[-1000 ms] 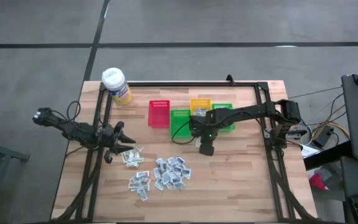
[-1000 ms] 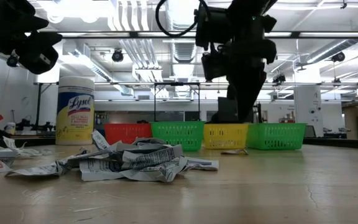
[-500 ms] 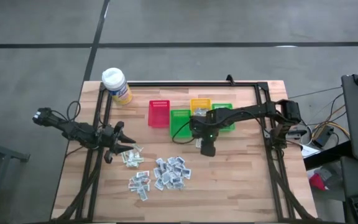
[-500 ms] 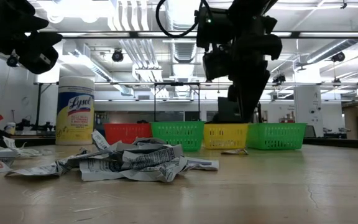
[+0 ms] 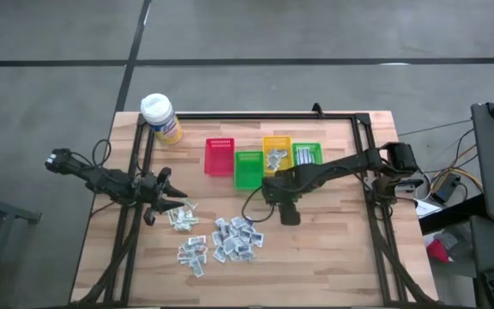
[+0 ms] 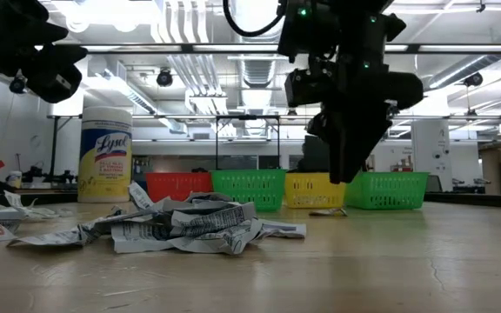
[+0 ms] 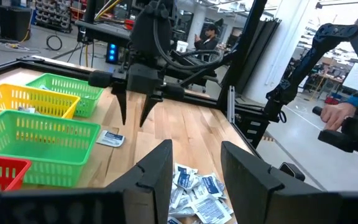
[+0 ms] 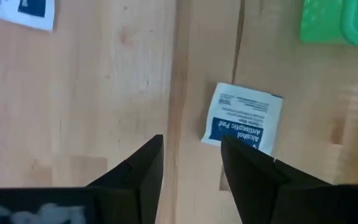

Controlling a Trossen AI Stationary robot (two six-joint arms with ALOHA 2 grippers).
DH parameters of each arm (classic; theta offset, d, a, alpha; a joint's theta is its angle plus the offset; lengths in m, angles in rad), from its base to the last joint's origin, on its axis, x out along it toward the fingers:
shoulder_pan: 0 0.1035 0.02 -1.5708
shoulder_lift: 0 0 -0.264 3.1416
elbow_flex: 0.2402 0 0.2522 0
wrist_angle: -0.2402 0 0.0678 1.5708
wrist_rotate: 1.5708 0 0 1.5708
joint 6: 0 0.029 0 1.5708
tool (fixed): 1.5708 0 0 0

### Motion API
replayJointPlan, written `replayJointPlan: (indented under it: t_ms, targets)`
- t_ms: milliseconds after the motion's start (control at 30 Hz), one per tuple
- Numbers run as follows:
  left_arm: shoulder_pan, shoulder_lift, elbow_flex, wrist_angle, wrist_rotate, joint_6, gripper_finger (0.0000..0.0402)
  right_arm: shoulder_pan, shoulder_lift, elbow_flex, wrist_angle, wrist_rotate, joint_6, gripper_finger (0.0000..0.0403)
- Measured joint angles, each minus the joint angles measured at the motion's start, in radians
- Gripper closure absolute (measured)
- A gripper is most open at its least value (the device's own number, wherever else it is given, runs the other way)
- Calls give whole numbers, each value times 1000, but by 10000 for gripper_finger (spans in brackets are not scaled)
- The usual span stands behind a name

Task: Pick & Place First Aid Supplies
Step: Put the alcohol pad into the yellow basket

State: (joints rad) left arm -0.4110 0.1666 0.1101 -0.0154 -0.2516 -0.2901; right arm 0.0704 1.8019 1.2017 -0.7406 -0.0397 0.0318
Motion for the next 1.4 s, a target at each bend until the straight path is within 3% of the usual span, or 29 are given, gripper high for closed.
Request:
replayJointPlan:
  t_ms: [533,833,1400]
  targets:
    - [0,0,0,0,0,0,271,4,46,-67,104,52,80,255]
    - [0,0,0,0,0,0,271,4,79,-61,102,154,97,247]
    - [0,0,0,0,0,6,271,10,118,-57,103,186,96,366]
